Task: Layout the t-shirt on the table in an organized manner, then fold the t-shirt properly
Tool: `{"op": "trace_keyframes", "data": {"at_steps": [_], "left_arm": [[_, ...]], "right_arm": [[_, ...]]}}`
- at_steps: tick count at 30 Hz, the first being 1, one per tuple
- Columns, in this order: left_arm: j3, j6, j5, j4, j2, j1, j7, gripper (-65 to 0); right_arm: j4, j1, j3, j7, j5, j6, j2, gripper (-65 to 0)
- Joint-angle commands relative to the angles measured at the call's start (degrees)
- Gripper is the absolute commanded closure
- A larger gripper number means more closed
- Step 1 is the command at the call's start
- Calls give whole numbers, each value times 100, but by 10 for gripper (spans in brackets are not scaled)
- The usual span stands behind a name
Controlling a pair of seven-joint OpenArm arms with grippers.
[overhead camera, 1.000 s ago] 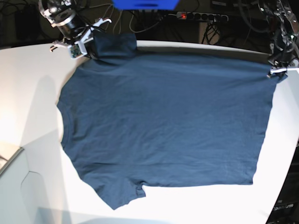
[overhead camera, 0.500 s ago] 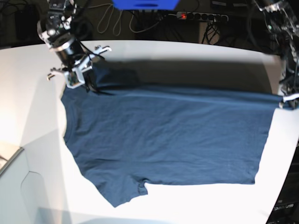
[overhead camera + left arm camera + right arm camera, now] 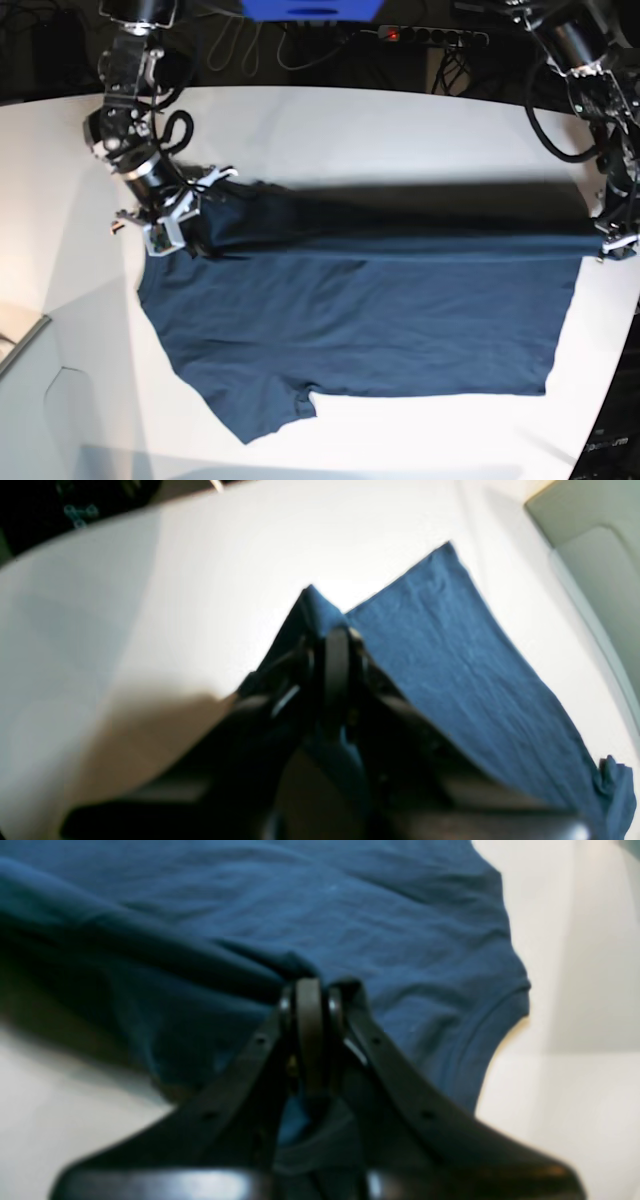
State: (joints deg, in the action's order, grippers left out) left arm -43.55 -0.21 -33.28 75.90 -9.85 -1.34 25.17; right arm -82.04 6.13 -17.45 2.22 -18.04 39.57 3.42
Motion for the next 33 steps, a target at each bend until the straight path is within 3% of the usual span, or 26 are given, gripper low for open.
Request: {"op": "trace_keyframes", "data": {"at_steps": [1,11,18,33], "left_arm": [[-27,-19,-9,19,-163,-169,-183,-1],[8,-19,0,-781,-277,-846,-183,-1],[799,-19,-9,-1141,-523,-1118,-227,-1],[799,-19,-9,-1590,-664,-1241,-227,-4]], "right_arm": [[15,-143,-26,134,68,43,-21,0],[727,-776,-44,108,59,43,-259,0],[736,-943,-9,90,59,43,-294,0],[1369,-1286,-9,90,59,43,-443,0]]}}
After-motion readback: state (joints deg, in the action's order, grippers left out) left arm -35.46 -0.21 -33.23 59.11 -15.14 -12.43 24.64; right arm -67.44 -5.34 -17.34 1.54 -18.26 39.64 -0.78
